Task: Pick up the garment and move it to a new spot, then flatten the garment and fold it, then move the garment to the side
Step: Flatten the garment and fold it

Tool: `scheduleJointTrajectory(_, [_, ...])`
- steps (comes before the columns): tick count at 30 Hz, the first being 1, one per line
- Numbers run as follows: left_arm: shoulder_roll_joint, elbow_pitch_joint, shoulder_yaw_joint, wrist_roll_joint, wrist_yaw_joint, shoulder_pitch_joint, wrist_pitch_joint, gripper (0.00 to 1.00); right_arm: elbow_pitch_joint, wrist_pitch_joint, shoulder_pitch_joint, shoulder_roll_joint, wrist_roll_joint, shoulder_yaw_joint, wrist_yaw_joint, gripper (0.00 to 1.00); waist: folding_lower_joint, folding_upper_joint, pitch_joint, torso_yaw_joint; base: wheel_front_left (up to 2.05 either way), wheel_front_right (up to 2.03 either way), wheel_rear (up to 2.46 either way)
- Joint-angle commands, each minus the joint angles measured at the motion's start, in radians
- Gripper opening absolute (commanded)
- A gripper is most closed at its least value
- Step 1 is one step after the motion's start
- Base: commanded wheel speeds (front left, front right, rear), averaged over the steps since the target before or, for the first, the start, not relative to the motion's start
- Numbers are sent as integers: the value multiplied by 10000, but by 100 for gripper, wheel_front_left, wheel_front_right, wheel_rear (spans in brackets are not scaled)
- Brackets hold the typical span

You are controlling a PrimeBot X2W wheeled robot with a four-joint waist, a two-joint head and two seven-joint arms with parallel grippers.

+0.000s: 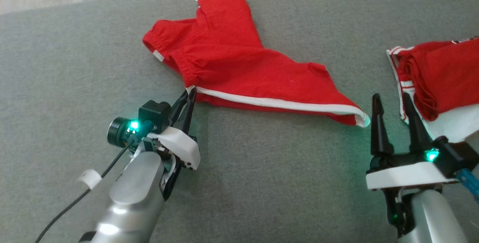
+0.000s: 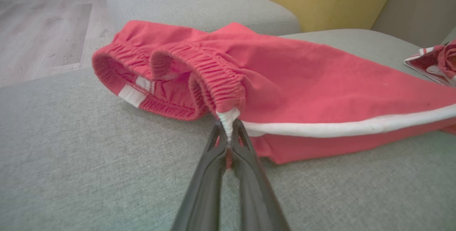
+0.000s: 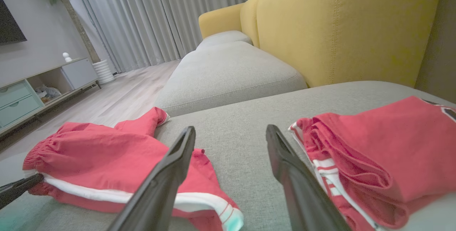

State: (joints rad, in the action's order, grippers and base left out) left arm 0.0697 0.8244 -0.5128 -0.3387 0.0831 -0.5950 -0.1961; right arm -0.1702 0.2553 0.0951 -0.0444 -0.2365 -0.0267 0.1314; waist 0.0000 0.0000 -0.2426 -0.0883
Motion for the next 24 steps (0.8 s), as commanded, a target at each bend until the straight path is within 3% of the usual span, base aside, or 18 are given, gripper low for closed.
scheduleJointTrajectory(1, [135, -359, 249, -116, 34, -68, -142, 0, 190, 64, 82, -59, 85, -321, -7, 100, 0, 0, 113, 130, 0, 0, 0])
scheduleJointTrajectory(9, [171, -1427, 96, -247, -16, 575, -143, 0, -897, -105, -265, -59, 273, -351, -7, 100, 0, 0, 364, 598, 0, 0, 0])
scheduleJointTrajectory(24, [553, -3127, -176, -210, -350, 1190, 541, 0, -2662, -1773, 35, -58, 496, -455, -7, 100, 0, 0, 439, 1027, 0, 0, 0])
